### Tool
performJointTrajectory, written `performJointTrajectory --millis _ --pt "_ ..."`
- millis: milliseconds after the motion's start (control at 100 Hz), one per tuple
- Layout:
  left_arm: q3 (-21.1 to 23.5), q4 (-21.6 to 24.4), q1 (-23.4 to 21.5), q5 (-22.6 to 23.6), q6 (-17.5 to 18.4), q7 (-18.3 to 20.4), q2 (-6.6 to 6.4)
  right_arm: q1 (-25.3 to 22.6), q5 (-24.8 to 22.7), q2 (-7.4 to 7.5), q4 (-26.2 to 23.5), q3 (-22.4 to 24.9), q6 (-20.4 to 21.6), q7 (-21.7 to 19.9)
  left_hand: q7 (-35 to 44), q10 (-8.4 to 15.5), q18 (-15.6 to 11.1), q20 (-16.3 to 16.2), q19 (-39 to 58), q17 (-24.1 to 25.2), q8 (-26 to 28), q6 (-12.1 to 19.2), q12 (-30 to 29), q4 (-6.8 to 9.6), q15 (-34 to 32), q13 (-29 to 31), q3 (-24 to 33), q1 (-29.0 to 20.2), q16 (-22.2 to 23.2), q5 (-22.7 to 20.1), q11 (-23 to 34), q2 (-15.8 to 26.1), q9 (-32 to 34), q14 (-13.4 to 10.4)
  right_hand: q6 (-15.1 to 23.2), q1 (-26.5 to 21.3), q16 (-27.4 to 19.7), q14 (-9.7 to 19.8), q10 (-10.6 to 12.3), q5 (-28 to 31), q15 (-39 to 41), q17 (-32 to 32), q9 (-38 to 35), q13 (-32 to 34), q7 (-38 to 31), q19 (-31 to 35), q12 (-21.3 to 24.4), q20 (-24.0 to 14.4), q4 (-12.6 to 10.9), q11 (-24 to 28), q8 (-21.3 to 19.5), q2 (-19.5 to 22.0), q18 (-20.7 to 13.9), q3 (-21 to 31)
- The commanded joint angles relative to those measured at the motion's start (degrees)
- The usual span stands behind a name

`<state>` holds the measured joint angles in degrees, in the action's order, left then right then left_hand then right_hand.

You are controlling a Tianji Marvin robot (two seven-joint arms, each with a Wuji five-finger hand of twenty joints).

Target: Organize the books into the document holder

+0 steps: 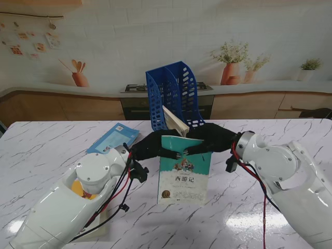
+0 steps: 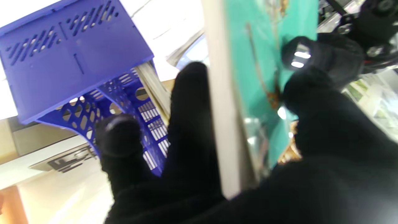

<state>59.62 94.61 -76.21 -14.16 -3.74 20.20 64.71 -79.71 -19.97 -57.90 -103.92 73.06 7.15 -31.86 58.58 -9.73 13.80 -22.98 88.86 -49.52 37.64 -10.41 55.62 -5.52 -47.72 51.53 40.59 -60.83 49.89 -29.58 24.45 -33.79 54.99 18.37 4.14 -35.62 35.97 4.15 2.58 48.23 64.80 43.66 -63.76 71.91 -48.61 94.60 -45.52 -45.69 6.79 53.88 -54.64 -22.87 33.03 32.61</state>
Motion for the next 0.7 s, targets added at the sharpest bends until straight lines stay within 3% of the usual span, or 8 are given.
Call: performJointTrajectory --millis 0,70,80,170,210,460,690 --pt "0.0 -0.5 0.5 -0.5 1.1 -0.2 0.5 -0.4 0.6 0.09 0.3 -0.1 0.8 -0.2 5.2 2.9 -6.2 0.2 2.6 -0.3 3.4 6.4 0.9 1.42 -5.0 4.3 8.7 -6.1 1.6 -1.3 1.2 4.3 2.2 0.1 5.0 2.5 1.9 5.7 1.6 7.8 6.0 5.3 -2.8 4.0 -5.9 8.6 -2.5 -0.7 0.2 4.1 -5.7 1.7 -19.3 1.6" --pt "-0.1 -0.8 0.7 -0.7 1.0 -0.5 0.66 -0.8 0.7 0.05 0.4 0.1 1.6 0.1 5.2 2.8 -6.1 0.1 2.6 -0.2 3.4 6.4 0.7 1.4 -5.0 4.3 8.7 -6.1 1.6 -1.3 1.0 4.3 2.2 0.1 4.0 4.2 4.4 8.4 2.3 9.8 12.6 10.4 -5.3 4.2 -6.8 12.9 -4.0 0.7 -0.8 7.1 -7.1 2.5 -20.7 3.1" --pt "-0.1 -0.9 0.8 -0.8 1.0 -0.5 0.68 -0.9 0.6 0.03 0.4 0.2 1.7 0.3 5.2 2.7 -6.1 0.1 2.6 -0.2 3.4 6.4 0.7 1.39 -5.0 4.3 8.6 -6.1 1.6 -1.3 1.0 4.3 2.1 0.1 3.5 5.1 5.7 10.0 2.9 10.7 15.4 13.0 -6.8 4.2 -7.2 14.9 -4.5 2.5 -1.4 8.4 -7.7 2.9 -21.4 3.9" --pt "-0.2 -1.2 1.0 -1.0 1.0 -1.0 0.86 -1.7 0.8 -0.3 0.5 0.5 2.4 2.0 5.2 2.7 -6.0 0.0 2.6 -0.1 3.4 6.4 0.2 1.28 -4.7 4.1 8.4 -6.2 1.5 -1.3 0.6 4.3 2.1 0.1 0.9 7.3 11.0 15.6 5.3 14.0 23.7 22.8 -12.5 4.2 -9.3 19.9 -5.8 6.7 -3.6 12.5 -9.4 3.1 -22.3 7.6" --pt "-0.1 -1.2 1.1 -1.1 0.9 -1.1 0.94 -2.1 1.1 -0.47 0.5 0.7 2.4 2.8 5.2 2.6 -6.0 0.0 2.5 -0.1 3.4 6.4 0.1 1.26 -4.7 4.1 8.3 -6.2 1.5 -1.3 0.6 4.3 2.1 0.1 -1.1 7.3 12.8 17.2 5.8 15.0 25.8 24.3 -14.3 4.3 -10.1 21.8 -6.1 6.9 -3.9 13.6 -9.7 2.7 -23.0 9.1" --pt "-0.7 -2.1 1.6 -2.1 1.1 -0.9 1.14 -4.1 3.3 -1.04 0.8 1.4 2.9 5.1 3.1 1.0 -5.2 -0.5 1.7 1.1 2.0 5.7 -2.3 0.86 -4.0 3.3 5.8 -7.2 1.0 -1.3 -1.1 4.6 1.8 0.2 -6.3 7.3 16.2 17.4 4.8 17.9 28.3 25.0 -17.9 4.3 -12.4 25.4 -5.4 1.1 -4.5 13.6 -8.2 3.0 -25.3 15.8" --pt "-1.0 -2.5 1.9 -2.8 1.5 -1.5 1.43 -6.3 5.6 -2.01 0.3 2.6 2.1 8.8 -0.7 -1.2 -2.0 -2.6 -0.8 5.8 -3.3 3.5 -7.8 1.57 -1.9 0.7 0.5 -7.9 -1.9 -1.0 -4.1 6.3 1.0 0.2 -10.2 8.2 17.3 17.0 4.5 17.4 29.1 25.2 -19.0 4.3 -15.4 25.4 -4.2 -2.9 -6.1 13.7 -7.2 4.9 -24.7 20.2"
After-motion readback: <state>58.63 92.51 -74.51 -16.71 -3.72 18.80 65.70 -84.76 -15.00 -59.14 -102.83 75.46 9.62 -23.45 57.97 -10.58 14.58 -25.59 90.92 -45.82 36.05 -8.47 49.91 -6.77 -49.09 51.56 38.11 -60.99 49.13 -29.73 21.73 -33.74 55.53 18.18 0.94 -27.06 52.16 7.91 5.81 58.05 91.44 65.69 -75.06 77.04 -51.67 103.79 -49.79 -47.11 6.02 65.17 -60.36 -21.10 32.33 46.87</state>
